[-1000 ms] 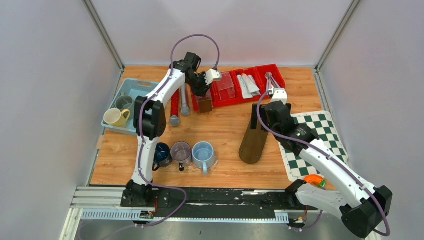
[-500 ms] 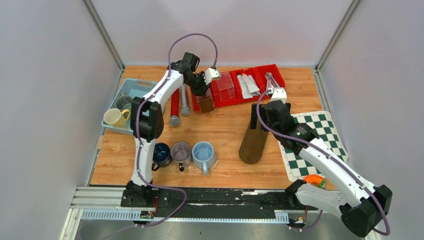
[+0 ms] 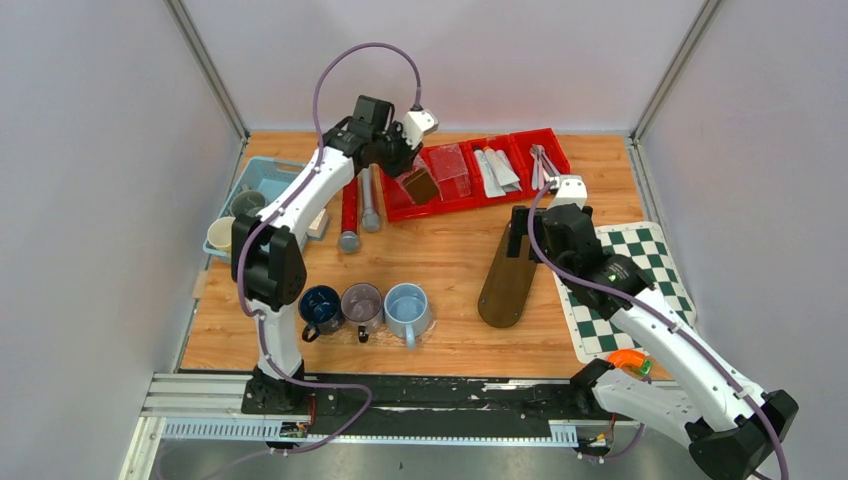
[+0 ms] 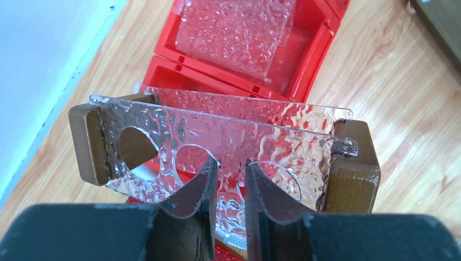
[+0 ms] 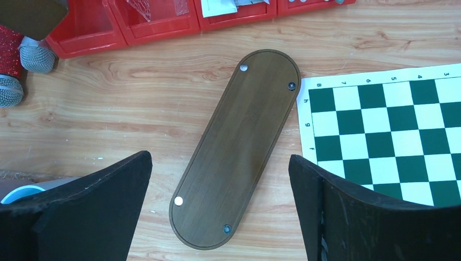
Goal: Prepare toiletry sets of a toothbrush and toothpaste on the tray
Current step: Pick up the toothpaste holder from the storage box.
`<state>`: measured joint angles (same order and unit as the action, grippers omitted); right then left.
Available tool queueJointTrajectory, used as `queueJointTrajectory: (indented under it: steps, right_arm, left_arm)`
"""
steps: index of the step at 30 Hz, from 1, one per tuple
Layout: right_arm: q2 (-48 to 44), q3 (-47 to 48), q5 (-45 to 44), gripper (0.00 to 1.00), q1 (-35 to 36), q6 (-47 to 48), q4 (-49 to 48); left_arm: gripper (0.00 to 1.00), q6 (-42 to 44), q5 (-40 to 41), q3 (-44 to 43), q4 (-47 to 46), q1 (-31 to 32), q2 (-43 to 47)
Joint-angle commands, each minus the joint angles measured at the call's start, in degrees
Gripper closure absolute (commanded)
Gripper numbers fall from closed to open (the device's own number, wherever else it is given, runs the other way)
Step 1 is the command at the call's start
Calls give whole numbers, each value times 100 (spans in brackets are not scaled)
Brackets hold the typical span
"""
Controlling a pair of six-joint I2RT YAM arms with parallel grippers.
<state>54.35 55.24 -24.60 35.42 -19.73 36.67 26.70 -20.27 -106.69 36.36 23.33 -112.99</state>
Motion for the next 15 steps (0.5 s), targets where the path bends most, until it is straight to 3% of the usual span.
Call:
queueJointTrajectory:
  steps: [1, 7, 15]
  right_arm:
    - [-188, 180, -100, 0, -30, 33, -67]
    - [-293, 129, -154, 0, -27, 57, -71]
    - [-555, -51, -201, 0, -34, 48, -64]
  left_arm:
    - [100, -1201, 1114, 118, -809, 382, 784]
    - [100, -2511, 2688, 681, -717, 805, 1307]
    - [100, -4110, 3469, 1255, 106, 1051, 1718]
